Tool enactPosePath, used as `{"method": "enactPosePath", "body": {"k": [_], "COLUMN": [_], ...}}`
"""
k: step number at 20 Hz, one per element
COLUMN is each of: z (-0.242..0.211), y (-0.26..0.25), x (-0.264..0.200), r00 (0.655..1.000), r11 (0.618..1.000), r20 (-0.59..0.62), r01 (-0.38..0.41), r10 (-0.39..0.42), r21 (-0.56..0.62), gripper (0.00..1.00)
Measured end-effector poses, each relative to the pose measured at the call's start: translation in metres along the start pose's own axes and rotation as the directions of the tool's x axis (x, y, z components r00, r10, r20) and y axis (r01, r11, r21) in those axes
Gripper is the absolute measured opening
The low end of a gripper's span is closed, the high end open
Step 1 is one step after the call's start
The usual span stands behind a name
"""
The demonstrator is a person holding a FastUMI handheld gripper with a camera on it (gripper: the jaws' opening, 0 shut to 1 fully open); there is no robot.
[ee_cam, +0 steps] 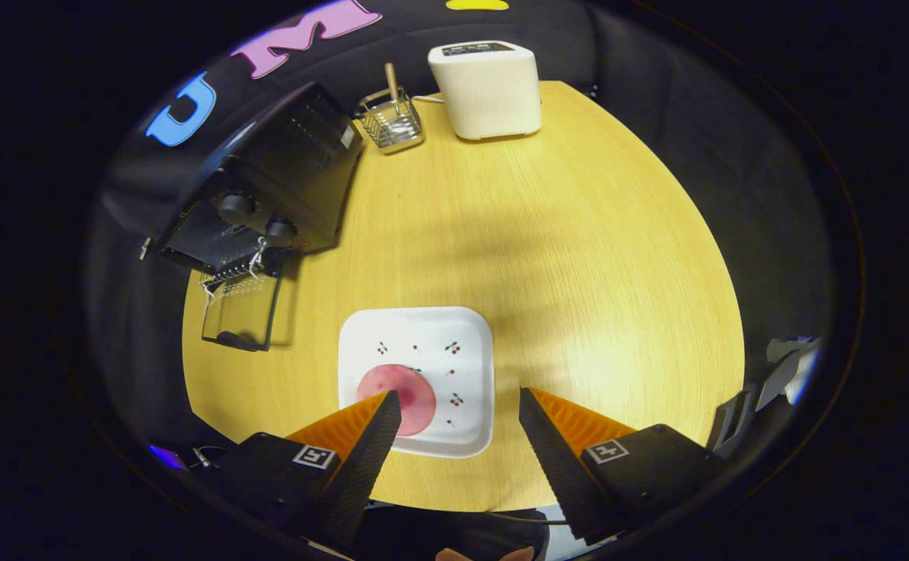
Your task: Open the toaster oven, put the food inside, and close the toaster oven door.
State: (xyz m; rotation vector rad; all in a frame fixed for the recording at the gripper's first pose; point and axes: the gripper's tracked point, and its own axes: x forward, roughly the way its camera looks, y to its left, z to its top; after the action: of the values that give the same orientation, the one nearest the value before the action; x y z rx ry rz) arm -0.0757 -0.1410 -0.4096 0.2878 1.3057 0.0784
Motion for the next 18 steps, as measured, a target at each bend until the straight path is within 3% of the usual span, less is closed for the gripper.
{"method": "enactPosePath", "body": {"k": [2, 6, 9, 10, 12, 14, 15, 18], "z": [-0.002, -0.014, -0.018, -0.017, -0.015, -0.015, -0.020, -0.022], "y": [-0.006, -0.012, -0.013, -0.012, -0.018, -0.015, -0.014, -0.013], "x": [0.016, 0.040, 0.049, 0.050, 0.046, 0.036, 0.051, 0.049], "r00": [0.999, 0.992, 0.987, 0.988, 0.987, 0.988, 0.987, 0.983], "r11": [1.000, 0.998, 0.995, 0.995, 0.997, 0.999, 1.000, 0.991], "r20": [-0.040, -0.116, -0.141, -0.137, -0.144, -0.150, -0.160, -0.149], "r01": [0.015, 0.049, 0.068, 0.062, 0.068, 0.035, -0.005, -0.096], "r10": [-0.015, -0.053, -0.077, -0.073, -0.074, -0.037, 0.006, 0.109], "r21": [0.005, -0.039, -0.066, -0.082, -0.047, -0.014, 0.005, 0.089], "gripper": [0.95, 0.76, 0.53, 0.53, 0.16, 0.17, 0.10, 0.05]}}
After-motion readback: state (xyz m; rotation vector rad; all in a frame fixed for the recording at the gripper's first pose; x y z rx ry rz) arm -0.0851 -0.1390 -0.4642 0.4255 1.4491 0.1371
